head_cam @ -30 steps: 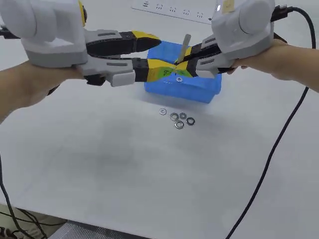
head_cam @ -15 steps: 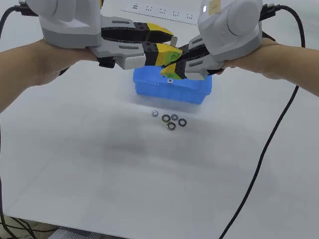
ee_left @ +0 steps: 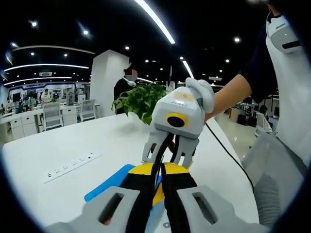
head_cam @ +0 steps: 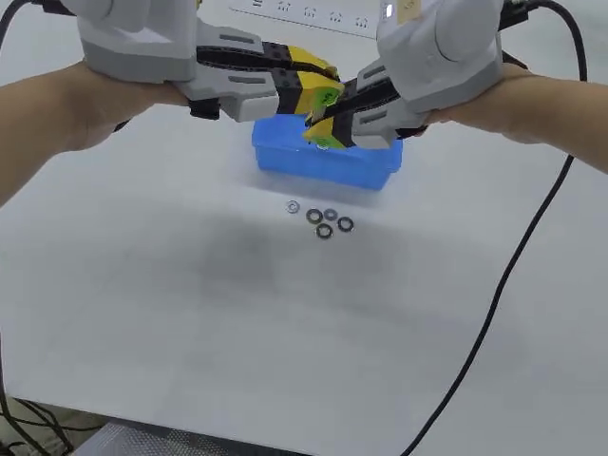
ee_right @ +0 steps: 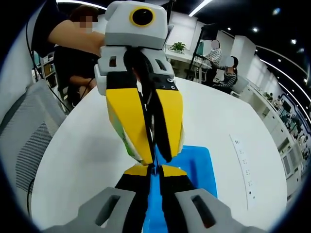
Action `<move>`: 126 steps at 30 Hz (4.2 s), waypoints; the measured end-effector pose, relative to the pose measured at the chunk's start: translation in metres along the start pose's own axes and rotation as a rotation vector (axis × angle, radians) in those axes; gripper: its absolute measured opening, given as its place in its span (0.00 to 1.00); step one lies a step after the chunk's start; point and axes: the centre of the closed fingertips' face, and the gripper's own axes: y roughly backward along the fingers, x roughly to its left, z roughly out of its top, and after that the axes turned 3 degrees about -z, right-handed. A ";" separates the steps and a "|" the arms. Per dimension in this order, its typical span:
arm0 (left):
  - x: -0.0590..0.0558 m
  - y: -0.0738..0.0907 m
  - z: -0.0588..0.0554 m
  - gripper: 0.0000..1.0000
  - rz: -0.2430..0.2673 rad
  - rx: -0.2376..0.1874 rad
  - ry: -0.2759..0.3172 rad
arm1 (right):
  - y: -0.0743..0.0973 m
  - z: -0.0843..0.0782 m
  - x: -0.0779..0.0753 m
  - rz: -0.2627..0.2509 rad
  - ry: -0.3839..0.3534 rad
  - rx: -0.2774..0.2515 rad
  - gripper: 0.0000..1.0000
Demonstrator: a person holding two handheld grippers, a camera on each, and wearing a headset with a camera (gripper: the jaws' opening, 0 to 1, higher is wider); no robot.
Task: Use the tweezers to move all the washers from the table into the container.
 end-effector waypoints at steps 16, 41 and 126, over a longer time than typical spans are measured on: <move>-0.010 0.012 0.007 0.05 -0.023 0.040 -0.100 | 0.007 0.011 0.013 0.010 0.009 -0.023 0.09; -0.029 0.018 0.006 0.05 -0.029 0.056 -0.117 | 0.014 0.001 0.046 -0.013 0.007 -0.012 0.20; -0.069 -0.004 -0.061 0.05 -0.138 0.104 -0.091 | 0.045 -0.041 0.116 -0.029 -0.424 -0.198 0.87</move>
